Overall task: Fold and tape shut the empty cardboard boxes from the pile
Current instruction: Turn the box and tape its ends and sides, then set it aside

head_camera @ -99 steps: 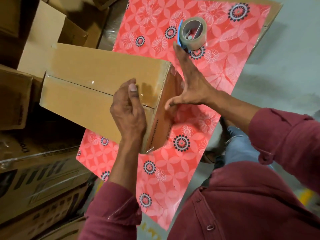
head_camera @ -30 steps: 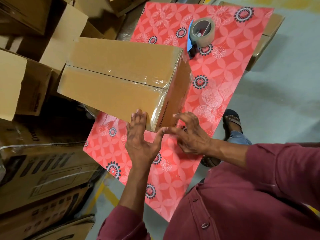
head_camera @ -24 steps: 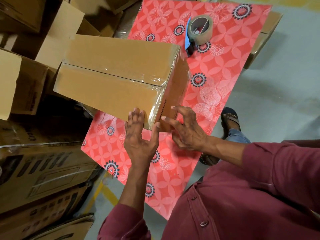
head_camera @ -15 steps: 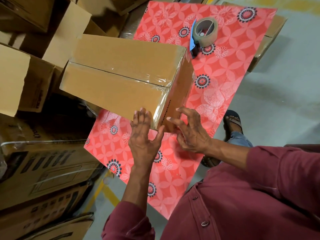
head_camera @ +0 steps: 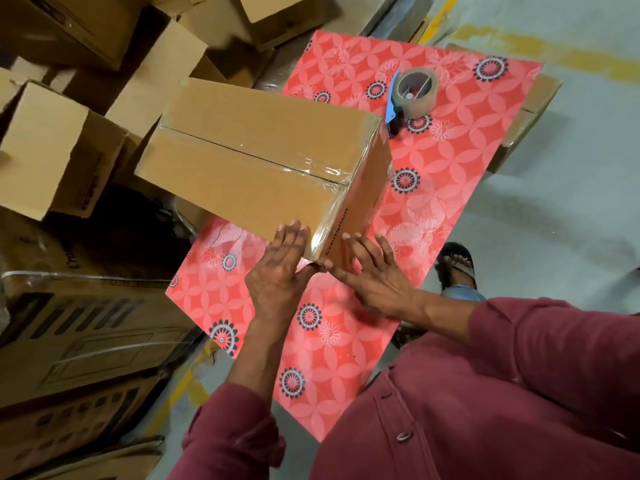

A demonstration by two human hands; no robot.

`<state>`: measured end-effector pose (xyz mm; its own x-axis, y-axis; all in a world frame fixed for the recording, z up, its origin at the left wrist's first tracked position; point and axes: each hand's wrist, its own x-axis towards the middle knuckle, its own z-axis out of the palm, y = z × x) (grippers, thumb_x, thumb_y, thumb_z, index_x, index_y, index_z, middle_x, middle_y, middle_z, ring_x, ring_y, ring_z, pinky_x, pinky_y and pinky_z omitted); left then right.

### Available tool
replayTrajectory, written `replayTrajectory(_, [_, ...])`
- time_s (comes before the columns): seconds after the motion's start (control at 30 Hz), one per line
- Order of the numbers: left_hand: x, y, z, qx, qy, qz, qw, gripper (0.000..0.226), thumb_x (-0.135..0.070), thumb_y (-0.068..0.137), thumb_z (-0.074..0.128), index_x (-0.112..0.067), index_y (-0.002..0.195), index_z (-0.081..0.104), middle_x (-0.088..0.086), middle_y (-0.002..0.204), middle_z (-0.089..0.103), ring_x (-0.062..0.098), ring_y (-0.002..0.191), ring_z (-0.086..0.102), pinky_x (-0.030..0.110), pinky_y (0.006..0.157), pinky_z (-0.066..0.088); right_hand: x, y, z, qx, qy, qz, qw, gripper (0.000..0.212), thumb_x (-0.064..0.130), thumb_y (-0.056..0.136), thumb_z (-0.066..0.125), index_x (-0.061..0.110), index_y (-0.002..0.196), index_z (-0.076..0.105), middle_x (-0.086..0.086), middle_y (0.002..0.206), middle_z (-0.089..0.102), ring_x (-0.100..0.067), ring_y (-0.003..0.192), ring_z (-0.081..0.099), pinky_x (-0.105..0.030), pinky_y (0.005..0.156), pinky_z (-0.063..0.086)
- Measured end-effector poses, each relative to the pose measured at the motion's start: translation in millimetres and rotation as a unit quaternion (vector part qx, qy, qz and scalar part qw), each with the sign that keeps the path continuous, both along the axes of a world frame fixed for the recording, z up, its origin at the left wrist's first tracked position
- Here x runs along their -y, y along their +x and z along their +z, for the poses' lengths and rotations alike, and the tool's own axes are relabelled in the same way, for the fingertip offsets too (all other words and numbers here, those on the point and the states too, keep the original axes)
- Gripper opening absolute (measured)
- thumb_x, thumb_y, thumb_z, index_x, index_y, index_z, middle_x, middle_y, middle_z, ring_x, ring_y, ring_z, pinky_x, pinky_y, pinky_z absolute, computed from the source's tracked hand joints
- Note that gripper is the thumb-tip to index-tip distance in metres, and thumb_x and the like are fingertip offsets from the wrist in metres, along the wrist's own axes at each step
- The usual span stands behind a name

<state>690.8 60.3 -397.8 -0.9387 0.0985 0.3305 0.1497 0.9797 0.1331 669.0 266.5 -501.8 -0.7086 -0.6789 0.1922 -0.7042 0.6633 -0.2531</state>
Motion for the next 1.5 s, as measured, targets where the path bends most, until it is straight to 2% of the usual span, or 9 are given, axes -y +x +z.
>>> replayTrajectory(0.2, [13.6, -4.9, 12.7, -0.021, -0.042, -0.044, 0.998, 0.068, -0.028, 0.07, 0.096, -0.014, 0.132, 0.072, 0.002, 0.135, 0.069, 0.022, 0.121, 0.069, 0.037, 0.085, 0.064, -33.6, -11.4, 26.1, 0.031, 0.048, 0.022, 0.998, 0.091, 0.04, 0.081, 0.047, 0.034, 0.164, 0.01, -0.026, 0.162, 0.016, -0.044, 0.147, 0.025, -0.068, 0.112, 0.031])
replayTrajectory(0.33, [12.3, 2.5, -1.9, -0.053, -0.03, -0.033, 0.998, 0.077, -0.064, 0.078, 0.072, -0.014, 0.136, 0.07, 0.0, 0.141, 0.066, 0.015, 0.132, 0.06, 0.032, 0.105, 0.051, -26.5, -28.9, 40.6, -0.018, 0.062, 0.052, 0.997, 0.107, 0.032, 0.071, 0.063, 0.036, 0.164, 0.011, -0.026, 0.164, 0.012, -0.045, 0.149, 0.022, -0.067, 0.114, 0.029])
replayTrajectory(0.5, [13.4, -2.1, -9.5, -0.095, -0.029, -0.044, 0.994, 0.06, -0.052, 0.085, 0.068, -0.011, 0.128, 0.074, 0.005, 0.133, 0.071, 0.023, 0.122, 0.069, 0.039, 0.094, 0.061, -27.8, -34.6, 39.7, -0.016, 0.081, 0.082, 0.993, 0.107, 0.026, 0.072, 0.059, 0.047, 0.162, 0.004, -0.022, 0.17, -0.009, -0.046, 0.151, 0.02, -0.066, 0.114, 0.032])
replayTrajectory(0.63, [25.2, -2.4, -6.4, -0.096, -0.007, -0.082, 0.992, 0.046, -0.042, 0.091, 0.069, -0.01, 0.123, 0.077, 0.005, 0.129, 0.073, 0.021, 0.119, 0.07, 0.039, 0.089, 0.064, -42.6, -34.9, 40.3, 0.007, 0.119, 0.108, 0.987, 0.135, 0.02, 0.05, 0.078, 0.044, 0.163, 0.009, -0.027, 0.167, 0.008, -0.047, 0.146, 0.033, -0.066, 0.111, 0.035])
replayTrajectory(0.87, [2.5, 5.9, 23.3, -0.15, 0.194, 0.097, 0.965, 0.038, -0.053, 0.099, 0.065, -0.02, 0.098, 0.083, -0.009, 0.101, 0.08, 0.008, 0.084, 0.077, 0.024, 0.067, 0.06, -34.2, -83.9, 107.1, -0.062, -0.156, 0.162, 0.973, 0.054, 0.011, 0.074, 0.067, 0.019, 0.127, 0.065, -0.015, 0.127, 0.061, -0.04, 0.114, 0.054, -0.051, 0.094, 0.043])
replayTrajectory(1.03, [-17.0, -35.9, 54.0, -0.117, 0.446, 0.398, 0.793, 0.033, -0.044, 0.094, 0.073, -0.026, 0.122, 0.075, -0.019, 0.107, 0.07, -0.005, 0.091, 0.068, 0.032, 0.089, 0.059, -0.6, -169.7, 157.8, -0.036, -0.217, 0.108, 0.969, 0.034, 0.022, 0.085, 0.067, 0.02, 0.118, 0.074, -0.003, 0.12, 0.066, -0.034, 0.112, 0.057, -0.047, 0.096, 0.043])
replayTrajectory(1.2, [-9.7, -91.0, 69.2, -0.074, 0.56, 0.481, 0.67, 0.064, -0.038, 0.095, 0.074, -0.02, 0.15, 0.048, -0.015, 0.125, 0.049, 0.009, 0.123, 0.053, 0.025, 0.102, 0.039, 43.3, -279.2, 180.9, 0.221, -0.087, -0.015, 0.971, 0.066, 0.046, 0.087, 0.056, 0.018, 0.147, 0.054, -0.012, 0.145, 0.057, -0.038, 0.132, 0.052, -0.045, 0.108, 0.043])
replayTrajectory(1.3, [-0.1, -108.7, 60.5, -0.041, 0.563, 0.492, 0.663, 0.073, -0.049, 0.082, 0.074, -0.019, 0.144, 0.051, -0.008, 0.133, 0.066, 0.022, 0.124, 0.063, 0.038, 0.106, 0.049, 59.7, -307.7, 172.0, 0.341, -0.019, -0.049, 0.939, 0.062, 0.038, 0.096, 0.064, 0.006, 0.147, 0.047, -0.021, 0.145, 0.056, -0.037, 0.13, 0.055, -0.039, 0.102, 0.045])
replayTrajectory(1.5, [39.1, -103.2, 55.4, 0.029, 0.505, 0.565, 0.652, 0.094, -0.08, 0.057, 0.063, -0.026, 0.134, 0.056, 0.0, 0.131, 0.067, 0.033, 0.123, 0.062, 0.05, 0.104, 0.051, 49.6, -262.2, 161.0, 0.295, 0.052, 0.009, 0.954, 0.041, 0.05, 0.09, 0.066, 0.01, 0.099, 0.066, -0.016, 0.1, 0.073, -0.037, 0.097, 0.069, -0.035, 0.072, 0.048])
